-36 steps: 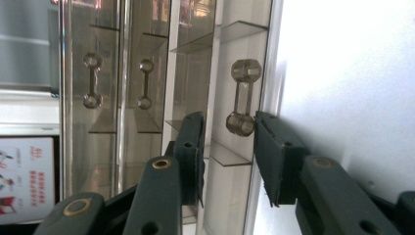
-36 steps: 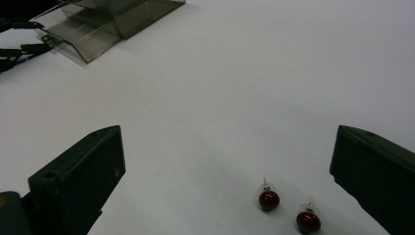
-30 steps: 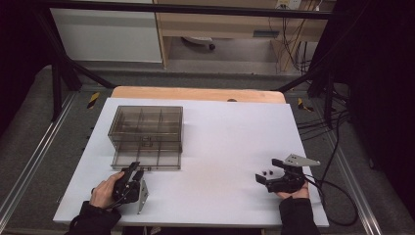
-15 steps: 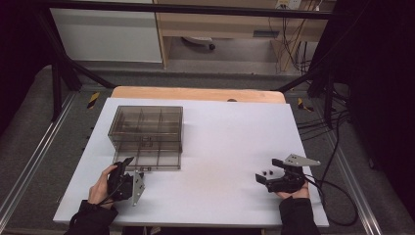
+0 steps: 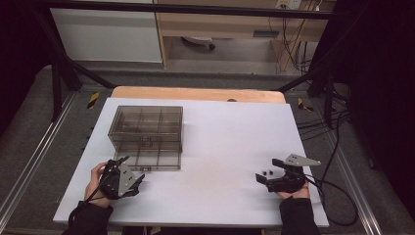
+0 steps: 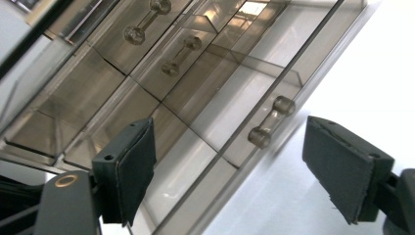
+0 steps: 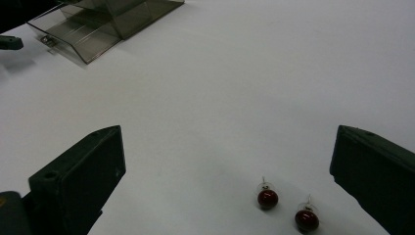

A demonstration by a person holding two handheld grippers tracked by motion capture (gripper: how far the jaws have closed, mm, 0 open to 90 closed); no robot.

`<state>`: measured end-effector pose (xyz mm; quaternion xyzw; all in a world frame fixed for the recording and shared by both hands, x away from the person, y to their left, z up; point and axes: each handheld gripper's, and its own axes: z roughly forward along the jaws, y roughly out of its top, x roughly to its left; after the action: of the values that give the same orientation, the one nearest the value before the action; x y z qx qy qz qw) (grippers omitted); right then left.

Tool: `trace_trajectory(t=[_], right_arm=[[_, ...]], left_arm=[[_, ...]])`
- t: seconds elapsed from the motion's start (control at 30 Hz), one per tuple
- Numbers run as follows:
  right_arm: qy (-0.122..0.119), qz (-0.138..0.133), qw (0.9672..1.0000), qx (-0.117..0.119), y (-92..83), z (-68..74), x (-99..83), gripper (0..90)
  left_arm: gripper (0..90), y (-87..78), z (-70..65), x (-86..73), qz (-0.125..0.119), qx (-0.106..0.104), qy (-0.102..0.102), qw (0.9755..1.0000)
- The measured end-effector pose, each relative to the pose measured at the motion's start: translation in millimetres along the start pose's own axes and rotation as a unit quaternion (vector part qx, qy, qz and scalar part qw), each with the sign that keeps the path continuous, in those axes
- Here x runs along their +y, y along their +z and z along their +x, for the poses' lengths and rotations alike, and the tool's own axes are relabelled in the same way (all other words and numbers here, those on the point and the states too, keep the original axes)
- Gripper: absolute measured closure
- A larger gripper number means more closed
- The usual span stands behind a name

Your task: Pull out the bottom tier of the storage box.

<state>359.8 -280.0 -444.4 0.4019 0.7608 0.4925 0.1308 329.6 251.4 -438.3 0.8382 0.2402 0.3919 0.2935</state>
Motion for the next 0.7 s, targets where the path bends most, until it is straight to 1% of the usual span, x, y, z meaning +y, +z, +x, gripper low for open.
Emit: trace_trajectory(t=[0.13, 0.3, 0.43, 0.5, 0.63, 0.7], right_arm=[[0.0, 0.001, 1.0, -0.001, -0.2, -0.2, 0.1, 0.5], [0.001, 0.003, 1.0, -0.006, -0.8, -0.3, 0.3, 0.6], [0.003, 0.002, 1.0, -0.007, -1.4, -0.6, 0.6, 0.8], [0.004, 0.004, 0.9999, -0.01, -1.5, -0.6, 0.7, 0.8], [0.007, 0.008, 0.9998, -0.016, -1.1, -0.5, 0.6, 1.1], [0.011, 0.012, 0.9996, -0.021, -1.3, -0.5, 0.8, 1.7]], left_arm=[[18.4, -2.7, 3.2, -0.5, -0.004, -0.016, -0.027, 0.9995], [16.0, -6.9, 8.0, -2.3, -0.014, -0.035, -0.061, 0.9974], [15.0, -9.3, 11.9, -5.6, -0.019, -0.048, -0.088, 0.9948], [14.7, -9.7, 13.5, -7.3, -0.022, -0.055, -0.103, 0.9929], [13.3, -10.9, 15.7, -10.2, -0.025, -0.068, -0.123, 0.9898], [12.8, -11.3, 16.8, -12.2, -0.028, -0.074, -0.135, 0.9876]])
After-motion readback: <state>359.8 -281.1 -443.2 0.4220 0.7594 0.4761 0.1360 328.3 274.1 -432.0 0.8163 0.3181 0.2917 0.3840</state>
